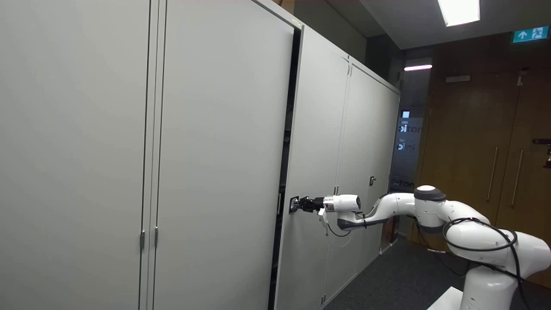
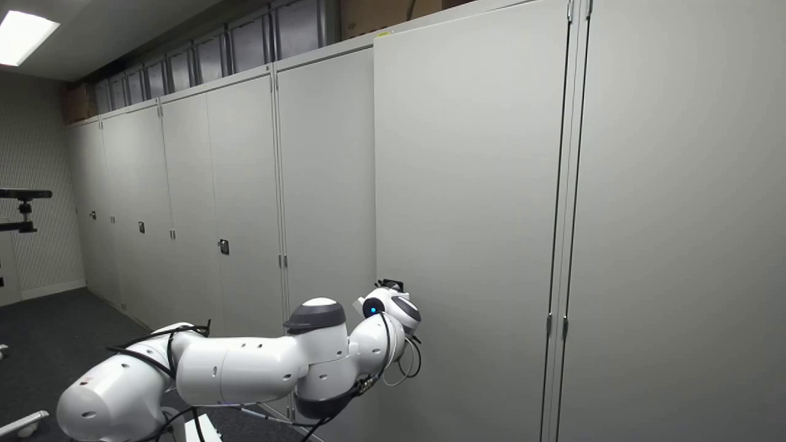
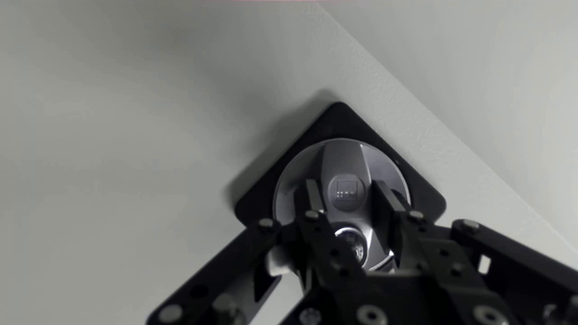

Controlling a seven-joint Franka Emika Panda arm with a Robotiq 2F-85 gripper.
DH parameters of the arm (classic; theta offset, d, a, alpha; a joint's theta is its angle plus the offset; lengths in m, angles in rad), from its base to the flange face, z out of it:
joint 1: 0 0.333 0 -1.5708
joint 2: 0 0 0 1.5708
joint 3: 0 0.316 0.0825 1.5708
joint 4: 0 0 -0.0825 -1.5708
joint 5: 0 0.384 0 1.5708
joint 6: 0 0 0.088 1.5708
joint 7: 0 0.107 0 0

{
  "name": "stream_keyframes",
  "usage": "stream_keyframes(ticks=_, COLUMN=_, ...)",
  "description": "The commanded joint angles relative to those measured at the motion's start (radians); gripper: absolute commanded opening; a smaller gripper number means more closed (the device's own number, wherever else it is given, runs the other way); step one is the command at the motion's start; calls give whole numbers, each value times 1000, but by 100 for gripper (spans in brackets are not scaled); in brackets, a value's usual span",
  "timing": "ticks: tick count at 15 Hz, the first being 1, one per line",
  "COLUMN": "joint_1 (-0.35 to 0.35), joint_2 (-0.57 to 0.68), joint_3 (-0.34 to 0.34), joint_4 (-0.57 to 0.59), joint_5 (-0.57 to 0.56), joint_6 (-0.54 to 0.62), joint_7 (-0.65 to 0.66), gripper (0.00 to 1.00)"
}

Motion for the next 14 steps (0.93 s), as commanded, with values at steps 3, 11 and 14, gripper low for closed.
stream_keyframes(ticks=3, joint_1=47, joint_2=0, joint_3=4, joint_4=49, joint_5=39, joint_6=64, joint_7=12, gripper=8)
stream_keyframes(ticks=11, joint_1=71, joint_2=0, joint_3=-6, joint_4=70, joint_5=81, joint_6=83, joint_7=10, gripper=8)
stream_keyframes(ticks=14, joint_1=72, joint_2=0, joint_3=-6, joint_4=74, joint_5=91, joint_6=92, joint_7=12, gripper=8)
